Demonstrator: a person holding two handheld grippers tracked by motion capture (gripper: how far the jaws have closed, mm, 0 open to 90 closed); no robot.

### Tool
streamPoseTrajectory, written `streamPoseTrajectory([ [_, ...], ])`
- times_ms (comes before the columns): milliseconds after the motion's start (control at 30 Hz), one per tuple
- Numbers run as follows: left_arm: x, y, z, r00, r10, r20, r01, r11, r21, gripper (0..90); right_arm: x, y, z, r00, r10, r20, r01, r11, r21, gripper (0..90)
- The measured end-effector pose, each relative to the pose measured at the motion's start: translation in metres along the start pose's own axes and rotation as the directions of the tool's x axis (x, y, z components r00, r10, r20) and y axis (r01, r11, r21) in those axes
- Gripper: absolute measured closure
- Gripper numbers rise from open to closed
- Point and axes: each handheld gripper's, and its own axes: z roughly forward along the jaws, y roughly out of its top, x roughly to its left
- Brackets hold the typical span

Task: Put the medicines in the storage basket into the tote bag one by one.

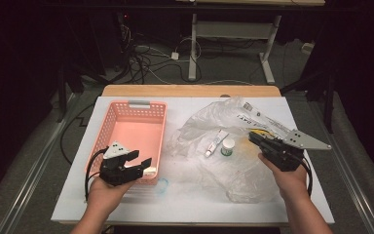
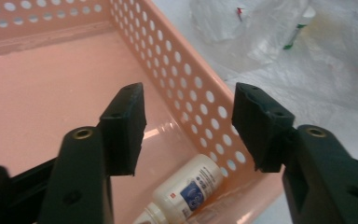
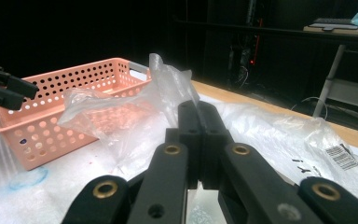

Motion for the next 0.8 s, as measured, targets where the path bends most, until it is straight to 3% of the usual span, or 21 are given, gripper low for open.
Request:
streamPoseTrajectory([
  [133,0.002,0.002,0.000,1.0000,0.005,-0.008,-0.005,1.0000,0.005,52.7,0.000,-0.001,0.001,1.0000,0.002,0.003,-0.002,1.000,0.002,90.0],
  [333,0.000,0.006,0.005,0.9997,0.020,-0.017,-0.019,0.9961,0.087,61.6,0.001,-0.002,0.003,1.0000,-0.003,0.001,0.003,1.000,0.012,90.0],
  [633,0.001,0.012,0.015,0.9997,0.014,0.022,-0.019,0.9771,0.212,79.8,0.001,-0.002,0.000,1.0000,0.001,0.001,-0.001,1.000,0.009,90.0],
  [800,0.000,0.018,0.019,0.9999,0.007,0.012,-0.010,0.9594,0.282,88.0,0.003,0.000,0.001,1.0000,-0.007,-0.002,0.007,1.000,0.005,90.0],
])
